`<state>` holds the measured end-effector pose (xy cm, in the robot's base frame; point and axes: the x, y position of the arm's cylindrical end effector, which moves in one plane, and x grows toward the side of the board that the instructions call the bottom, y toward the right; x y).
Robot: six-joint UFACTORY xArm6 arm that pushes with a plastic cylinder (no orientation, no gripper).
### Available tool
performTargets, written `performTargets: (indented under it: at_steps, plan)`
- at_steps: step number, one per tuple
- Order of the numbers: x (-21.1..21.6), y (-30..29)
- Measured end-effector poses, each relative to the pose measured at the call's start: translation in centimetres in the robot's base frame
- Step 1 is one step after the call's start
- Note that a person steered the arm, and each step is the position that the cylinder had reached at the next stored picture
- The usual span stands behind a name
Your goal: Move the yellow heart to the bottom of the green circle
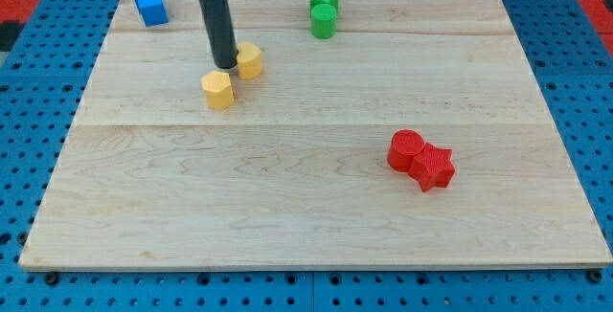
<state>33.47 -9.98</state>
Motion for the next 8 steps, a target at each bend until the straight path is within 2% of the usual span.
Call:
performTargets:
  at_steps: [1, 3, 6, 7, 8]
  plan:
    - [-0.4, 1.8]
    - [1.4, 1.8]
    - [-0.7, 11.2]
    - [-1.2, 12.0]
    - [2.5, 12.1]
